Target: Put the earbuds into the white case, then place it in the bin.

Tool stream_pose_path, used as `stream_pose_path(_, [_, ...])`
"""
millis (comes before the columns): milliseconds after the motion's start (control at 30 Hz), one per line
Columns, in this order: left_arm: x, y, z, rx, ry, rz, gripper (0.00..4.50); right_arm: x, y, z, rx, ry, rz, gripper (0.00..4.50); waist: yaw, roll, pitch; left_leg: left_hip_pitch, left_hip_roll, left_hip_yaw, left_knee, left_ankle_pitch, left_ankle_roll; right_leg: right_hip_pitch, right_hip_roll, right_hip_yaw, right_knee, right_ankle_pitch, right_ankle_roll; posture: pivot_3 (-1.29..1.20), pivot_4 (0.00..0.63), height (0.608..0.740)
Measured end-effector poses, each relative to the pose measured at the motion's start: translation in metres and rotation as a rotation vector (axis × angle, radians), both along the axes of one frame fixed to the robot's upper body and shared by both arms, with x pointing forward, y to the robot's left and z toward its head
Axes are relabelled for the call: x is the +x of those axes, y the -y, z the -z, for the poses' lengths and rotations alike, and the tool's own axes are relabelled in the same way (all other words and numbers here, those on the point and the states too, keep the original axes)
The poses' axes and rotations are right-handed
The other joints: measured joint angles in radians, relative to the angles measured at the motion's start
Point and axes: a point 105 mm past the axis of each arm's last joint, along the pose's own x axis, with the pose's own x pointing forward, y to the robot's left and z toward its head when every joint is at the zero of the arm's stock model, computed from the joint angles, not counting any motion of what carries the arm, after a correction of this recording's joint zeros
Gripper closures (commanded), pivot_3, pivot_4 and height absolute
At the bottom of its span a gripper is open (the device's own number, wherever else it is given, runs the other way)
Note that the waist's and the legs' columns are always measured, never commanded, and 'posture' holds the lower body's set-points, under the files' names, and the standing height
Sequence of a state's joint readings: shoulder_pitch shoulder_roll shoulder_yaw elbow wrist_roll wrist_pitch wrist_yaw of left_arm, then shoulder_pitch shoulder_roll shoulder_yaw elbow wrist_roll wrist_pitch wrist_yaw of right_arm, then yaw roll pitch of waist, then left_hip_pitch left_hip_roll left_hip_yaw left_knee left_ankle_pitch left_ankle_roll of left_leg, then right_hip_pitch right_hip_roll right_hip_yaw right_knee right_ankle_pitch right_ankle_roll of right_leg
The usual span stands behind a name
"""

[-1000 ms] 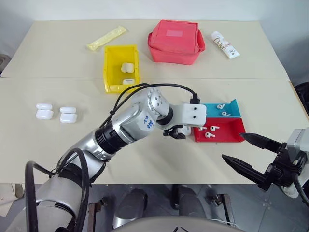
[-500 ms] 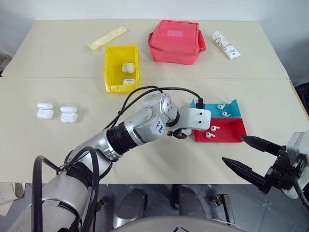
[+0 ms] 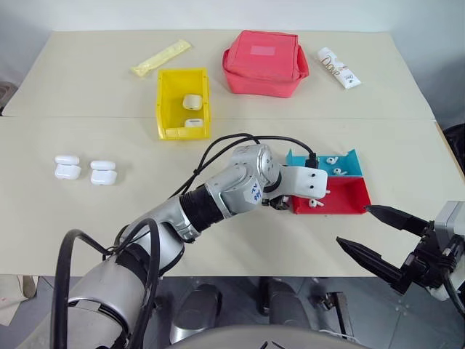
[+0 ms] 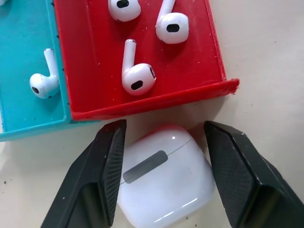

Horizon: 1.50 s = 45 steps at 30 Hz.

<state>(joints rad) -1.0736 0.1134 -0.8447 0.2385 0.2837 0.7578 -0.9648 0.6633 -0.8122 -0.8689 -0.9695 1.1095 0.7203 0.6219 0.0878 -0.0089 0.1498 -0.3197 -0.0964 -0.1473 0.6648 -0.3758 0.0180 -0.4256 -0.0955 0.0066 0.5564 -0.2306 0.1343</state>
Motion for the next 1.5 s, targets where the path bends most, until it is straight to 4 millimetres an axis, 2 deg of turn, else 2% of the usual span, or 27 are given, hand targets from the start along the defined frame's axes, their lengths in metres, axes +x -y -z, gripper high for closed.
stream_pose_path(200, [0.005, 0.005, 0.002, 0.012, 0.002, -0.003, 1.79, -0.001, -0.001, 0.001, 0.005, -0.008, -0.001, 0.01, 0.01, -0.001, -0.001, 0.001, 0.0, 0.0, 0.001, 0.0, 0.0, 0.001, 0.0, 0.0, 0.0, 0.0, 0.0, 0.0, 0.15, 0.74])
stream_pose_path(300, [0.006, 0.006, 0.003, 0.012, 0.001, 0.001, 2.3, -0.002, -0.001, 0.001, 0.005, -0.008, -0.001, 0.0, 0.014, -0.002, -0.001, 0.001, 0.0, 0.001, 0.001, 0.0, 0.0, 0.001, 0.0, 0.0, 0.0, 0.0, 0.0, 0.0, 0.15, 0.74])
stream_pose_path(533, [0.008, 0.006, 0.006, 0.023, 0.003, 0.001, 4.35, -0.001, 0.0, 0.001, 0.005, -0.007, 0.001, 0.0, 0.017, -0.003, -0.002, 0.002, 0.0, 0.002, 0.001, 0.0, 0.0, 0.001, 0.0, 0.002, 0.001, 0.0, 0.0, 0.0, 0.15, 0.74])
stream_pose_path(567, [0.008, 0.006, 0.007, 0.024, 0.004, 0.0, 4.45, -0.001, 0.0, 0.001, 0.005, -0.007, 0.001, 0.0, 0.017, -0.003, -0.002, 0.002, 0.0, 0.002, 0.001, 0.0, 0.0, 0.001, 0.0, 0.002, 0.001, 0.0, 0.0, 0.0, 0.15, 0.74])
stream_pose_path(800, [0.014, -0.003, 0.005, 0.023, 0.008, -0.025, 4.45, -0.001, 0.0, 0.0, 0.002, -0.004, -0.001, 0.0, 0.009, -0.004, -0.002, 0.002, 0.002, 0.003, 0.001, -0.001, -0.001, 0.001, 0.001, 0.002, 0.001, 0.0, 0.0, 0.0, 0.15, 0.74])
stream_pose_path(1067, [0.034, -0.039, -0.005, 0.022, 0.021, -0.134, 4.45, 0.002, 0.003, -0.002, 0.003, 0.005, 0.005, 0.0, -0.015, -0.003, -0.002, 0.002, 0.005, 0.004, 0.0, -0.001, -0.002, -0.002, 0.001, 0.003, 0.003, 0.0, 0.0, 0.0, 0.15, 0.74])
stream_pose_path(1233, [0.046, -0.06, -0.011, -0.007, -0.01, -0.273, 2.89, 0.004, 0.004, -0.002, -0.005, -0.001, 0.002, 0.0, -0.006, -0.002, -0.002, 0.001, 0.002, 0.004, 0.0, -0.001, -0.001, -0.002, 0.002, 0.002, 0.003, 0.0, 0.0, 0.0, 0.15, 0.74])
stream_pose_path(1367, [0.044, -0.063, -0.016, -0.009, -0.002, -0.272, 1.62, 0.005, 0.004, -0.003, -0.006, -0.002, -0.007, 0.0, -0.002, -0.002, -0.001, 0.0, 0.001, 0.003, 0.0, 0.0, 0.0, -0.002, 0.001, 0.002, 0.003, 0.001, 0.001, 0.0, 0.15, 0.74])
stream_pose_path(1500, [0.034, -0.06, -0.018, -0.024, -0.016, -0.253, 0.26, 0.006, 0.004, -0.006, -0.015, 0.006, -0.016, 0.0, -0.005, -0.002, -0.001, 0.0, 0.001, 0.003, 0.0, -0.001, 0.0, -0.002, 0.001, 0.002, 0.003, 0.001, 0.001, 0.0, 0.15, 0.74])
